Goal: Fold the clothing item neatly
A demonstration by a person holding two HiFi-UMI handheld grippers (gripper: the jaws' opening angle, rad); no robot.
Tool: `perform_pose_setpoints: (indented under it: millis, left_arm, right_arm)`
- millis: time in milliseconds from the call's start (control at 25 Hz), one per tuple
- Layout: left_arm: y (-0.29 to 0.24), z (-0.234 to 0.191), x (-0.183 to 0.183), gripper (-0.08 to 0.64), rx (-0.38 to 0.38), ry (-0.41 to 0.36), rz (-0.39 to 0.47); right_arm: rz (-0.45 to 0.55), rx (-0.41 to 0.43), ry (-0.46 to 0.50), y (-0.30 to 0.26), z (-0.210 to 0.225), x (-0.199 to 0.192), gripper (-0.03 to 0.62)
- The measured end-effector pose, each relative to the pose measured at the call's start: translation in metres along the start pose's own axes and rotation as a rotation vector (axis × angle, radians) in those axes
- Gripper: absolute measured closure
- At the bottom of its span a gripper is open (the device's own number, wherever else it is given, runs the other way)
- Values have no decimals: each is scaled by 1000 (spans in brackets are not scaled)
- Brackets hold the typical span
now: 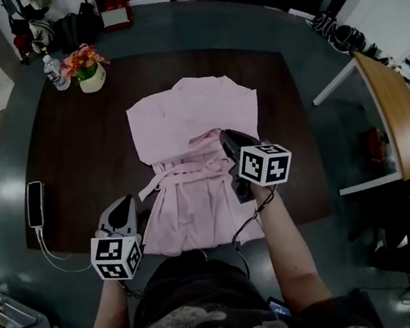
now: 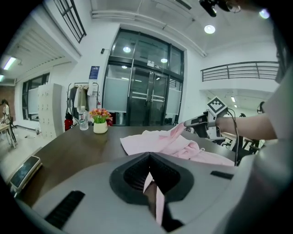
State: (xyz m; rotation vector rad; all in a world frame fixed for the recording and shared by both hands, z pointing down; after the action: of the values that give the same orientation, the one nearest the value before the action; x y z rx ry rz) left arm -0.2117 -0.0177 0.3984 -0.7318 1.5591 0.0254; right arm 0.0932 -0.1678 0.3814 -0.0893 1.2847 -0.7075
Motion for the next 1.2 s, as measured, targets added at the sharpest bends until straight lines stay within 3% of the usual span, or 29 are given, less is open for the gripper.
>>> perform_pose_setpoints:
  millis: [400, 600, 840, 1080, 1200]
  left_arm:
    - [-35, -35, 7, 551, -102, 26, 5]
    - [-52, -31, 8, 551, -123, 32, -16]
    - [-68, -17, 12, 551, -91, 29, -24]
    - [-77, 6, 16, 551, -61, 27, -48]
    - [-81, 13, 18, 551, -43, 28, -56]
  right_arm:
    - [133, -175, -108, 9, 50, 48, 581]
    - [92, -242, -152, 3, 92, 42, 581]
    - [24, -271, -226, 0, 138, 9, 581]
    - [-105, -347, -79, 2, 165, -27, 580]
    - [-115, -382, 30, 10, 167, -24, 535]
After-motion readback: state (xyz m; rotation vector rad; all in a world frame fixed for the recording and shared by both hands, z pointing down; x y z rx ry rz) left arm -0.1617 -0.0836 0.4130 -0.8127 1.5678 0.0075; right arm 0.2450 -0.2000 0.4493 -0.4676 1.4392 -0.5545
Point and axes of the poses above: the fingertips, and each gripper's own axes: y backward along the fingers, z to its right, x out of its top, the point moved 7 cm from there along y, backward along the fingers, and after that the axes turned 6 degrees about -x, right-handed, at the moved point
